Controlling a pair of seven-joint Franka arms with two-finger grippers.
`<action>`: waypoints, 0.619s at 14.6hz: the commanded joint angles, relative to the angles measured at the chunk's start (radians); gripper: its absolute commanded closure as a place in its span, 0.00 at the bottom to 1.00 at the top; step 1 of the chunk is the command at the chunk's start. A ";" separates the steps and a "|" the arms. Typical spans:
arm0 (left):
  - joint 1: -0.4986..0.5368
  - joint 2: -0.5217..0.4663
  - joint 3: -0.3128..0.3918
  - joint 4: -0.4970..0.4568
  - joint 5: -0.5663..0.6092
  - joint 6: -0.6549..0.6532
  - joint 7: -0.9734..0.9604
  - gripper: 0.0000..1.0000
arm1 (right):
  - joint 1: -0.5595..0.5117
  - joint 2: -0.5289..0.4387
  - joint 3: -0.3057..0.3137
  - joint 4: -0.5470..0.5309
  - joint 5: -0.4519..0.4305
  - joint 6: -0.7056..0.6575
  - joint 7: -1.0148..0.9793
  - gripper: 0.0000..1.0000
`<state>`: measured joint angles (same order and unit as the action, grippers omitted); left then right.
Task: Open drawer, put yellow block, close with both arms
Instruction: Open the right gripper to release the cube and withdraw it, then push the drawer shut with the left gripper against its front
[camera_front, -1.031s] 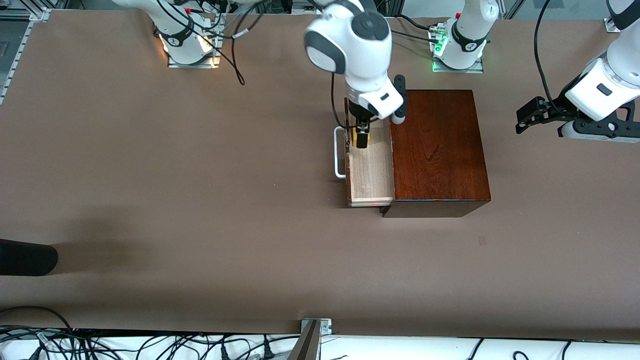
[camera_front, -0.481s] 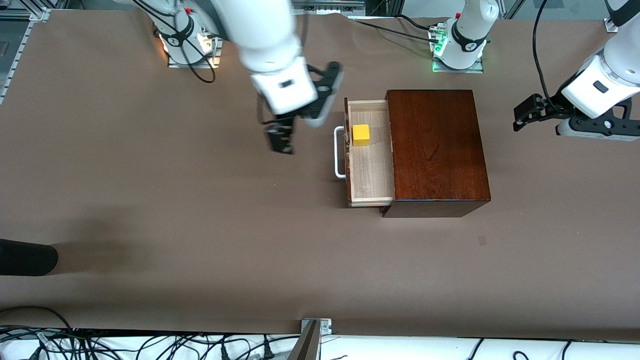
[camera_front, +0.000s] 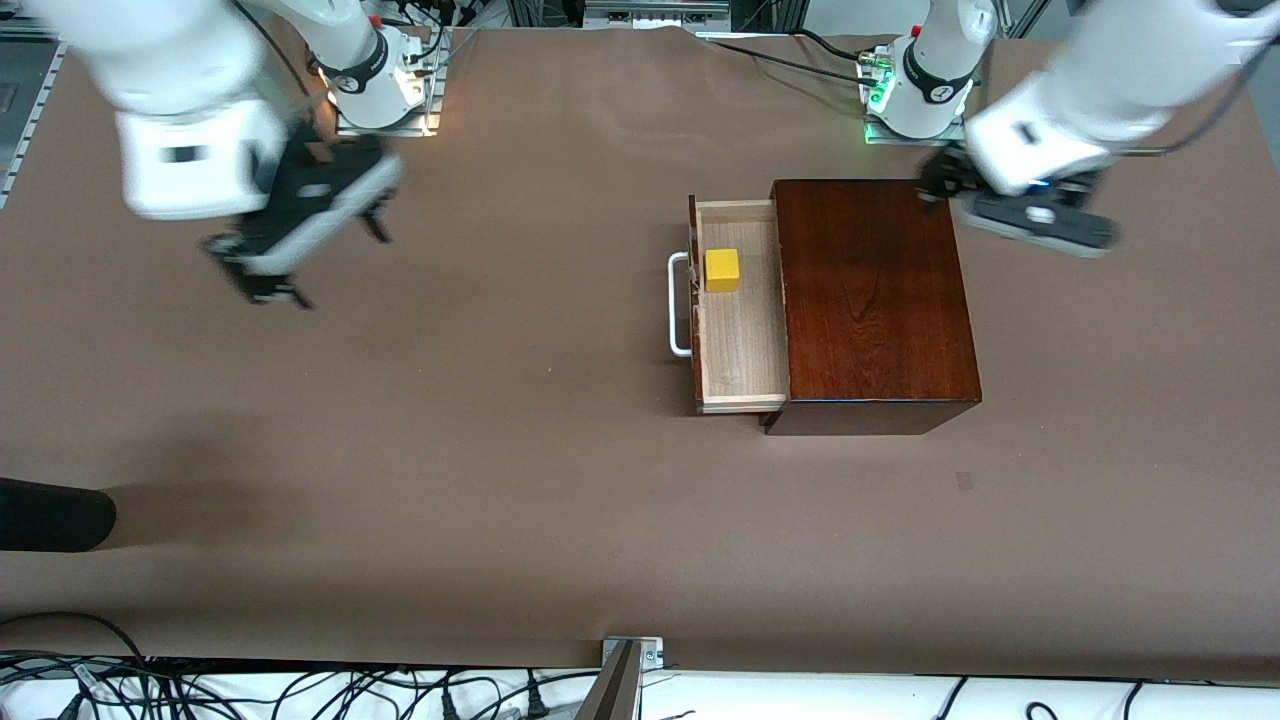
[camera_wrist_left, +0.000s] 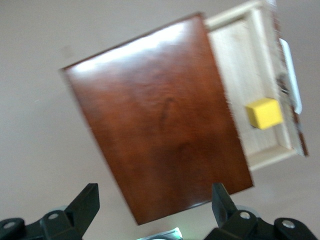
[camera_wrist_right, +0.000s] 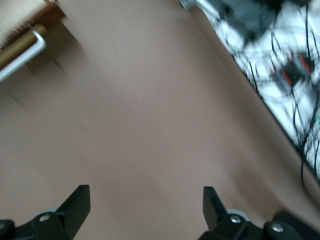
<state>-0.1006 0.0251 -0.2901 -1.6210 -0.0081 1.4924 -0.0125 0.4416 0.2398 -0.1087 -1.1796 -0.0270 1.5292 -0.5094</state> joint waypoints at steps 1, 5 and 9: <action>-0.002 0.122 -0.121 0.090 -0.010 -0.024 0.003 0.00 | -0.151 -0.121 0.026 -0.196 0.057 0.012 0.032 0.00; -0.027 0.304 -0.237 0.207 -0.009 0.061 0.090 0.00 | -0.320 -0.186 0.031 -0.302 0.142 0.023 0.035 0.00; -0.134 0.417 -0.241 0.201 0.013 0.262 0.255 0.00 | -0.351 -0.255 0.024 -0.405 0.141 0.065 0.155 0.00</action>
<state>-0.1763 0.3719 -0.5276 -1.4720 -0.0100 1.7142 0.1817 0.1031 0.0637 -0.1056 -1.4838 0.1018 1.5587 -0.4338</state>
